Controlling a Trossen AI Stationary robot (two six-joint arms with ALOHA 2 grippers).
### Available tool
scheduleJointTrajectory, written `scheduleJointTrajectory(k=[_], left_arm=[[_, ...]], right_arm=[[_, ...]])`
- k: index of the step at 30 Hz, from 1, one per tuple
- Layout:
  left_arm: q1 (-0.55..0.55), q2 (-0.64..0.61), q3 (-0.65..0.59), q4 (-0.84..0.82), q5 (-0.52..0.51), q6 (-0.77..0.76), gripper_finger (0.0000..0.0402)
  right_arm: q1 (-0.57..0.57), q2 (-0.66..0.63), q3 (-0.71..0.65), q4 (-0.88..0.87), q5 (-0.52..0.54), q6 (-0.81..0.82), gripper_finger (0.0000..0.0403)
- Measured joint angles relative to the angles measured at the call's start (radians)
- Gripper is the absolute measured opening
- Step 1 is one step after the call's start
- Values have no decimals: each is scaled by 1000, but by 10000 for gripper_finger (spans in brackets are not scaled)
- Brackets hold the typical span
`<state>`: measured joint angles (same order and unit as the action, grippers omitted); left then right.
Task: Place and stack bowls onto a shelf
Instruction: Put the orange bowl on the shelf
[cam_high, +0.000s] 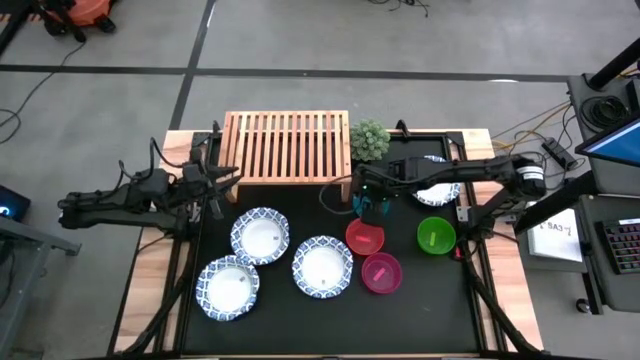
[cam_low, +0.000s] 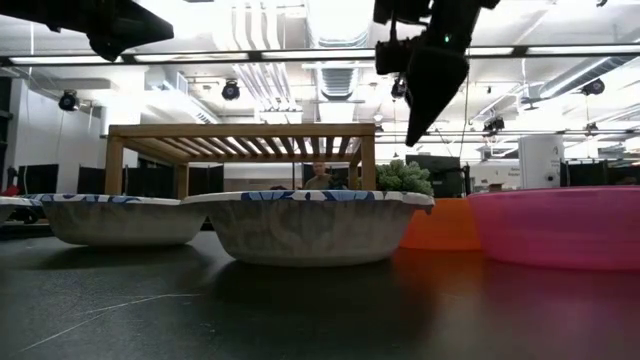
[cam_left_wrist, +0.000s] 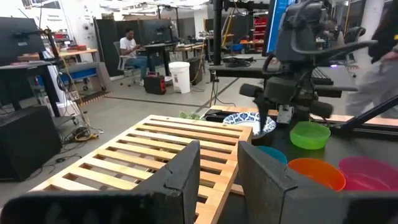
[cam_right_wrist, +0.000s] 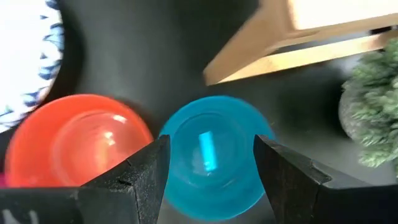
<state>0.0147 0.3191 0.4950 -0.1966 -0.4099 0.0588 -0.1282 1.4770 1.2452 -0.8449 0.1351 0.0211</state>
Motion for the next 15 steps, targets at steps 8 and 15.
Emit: scheduleJointTrajectory(k=[8,15], left_arm=[[0,0,0,-7,0,0,91],[0,1,0,-7,0,8,91]], right_arm=[[-51,-56,-183,190,-20,-17,221],[-9,-65,-218,239,-157,116,221]])
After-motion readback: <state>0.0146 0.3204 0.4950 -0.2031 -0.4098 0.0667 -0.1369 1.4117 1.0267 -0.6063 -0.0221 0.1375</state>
